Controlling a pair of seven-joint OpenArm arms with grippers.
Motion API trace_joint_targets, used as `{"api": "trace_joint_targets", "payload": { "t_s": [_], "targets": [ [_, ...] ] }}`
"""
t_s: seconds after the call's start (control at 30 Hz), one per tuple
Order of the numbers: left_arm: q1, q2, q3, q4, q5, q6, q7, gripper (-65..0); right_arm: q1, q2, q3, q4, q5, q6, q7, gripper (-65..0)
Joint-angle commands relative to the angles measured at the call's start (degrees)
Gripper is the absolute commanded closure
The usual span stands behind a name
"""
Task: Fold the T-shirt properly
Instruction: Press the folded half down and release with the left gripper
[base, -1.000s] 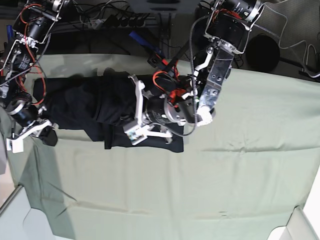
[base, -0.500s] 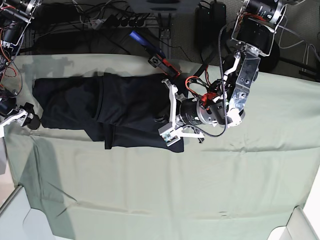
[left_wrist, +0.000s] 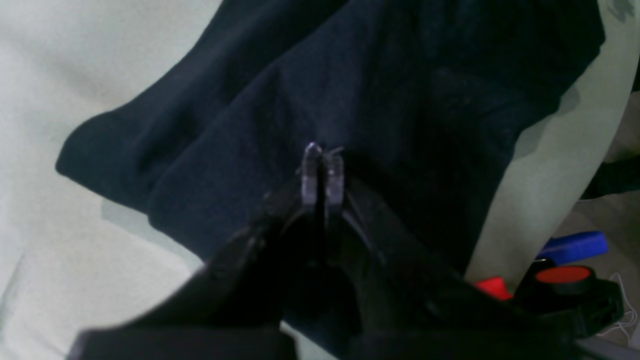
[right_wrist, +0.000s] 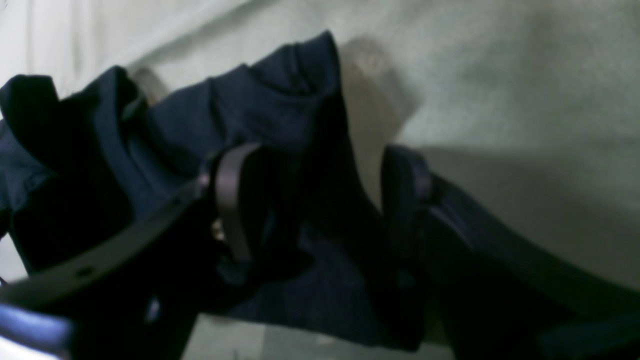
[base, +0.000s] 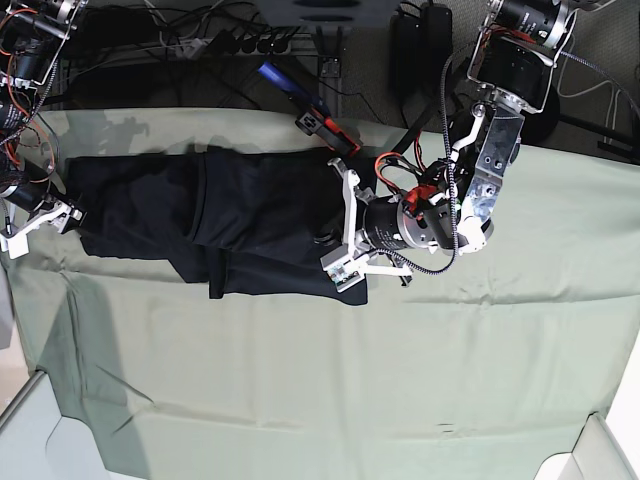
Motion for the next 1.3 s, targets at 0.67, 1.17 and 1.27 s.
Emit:
{"api": "trace_joint_targets", "payload": {
  "t_s": [0.67,1.17,1.27],
  "targets": [
    [-1.0,0.1,-0.1,0.8,-0.8,-1.3,-1.4,0.0,1.1,1.6,0.3,0.8,-1.3,3.5,3.5,-31.3],
    [-1.0,0.1,-0.1,0.8,-0.7,-1.3,-1.4,0.0,1.1,1.4,-9.1,0.8,0.3,3.5,3.3,-31.2],
    [-1.0,0.1,-0.1,0.8,-0.7,-1.3,-1.4,0.0,1.1,1.4,-9.1,0.8,0.3,3.5,3.3,-30.9]
  ]
}}
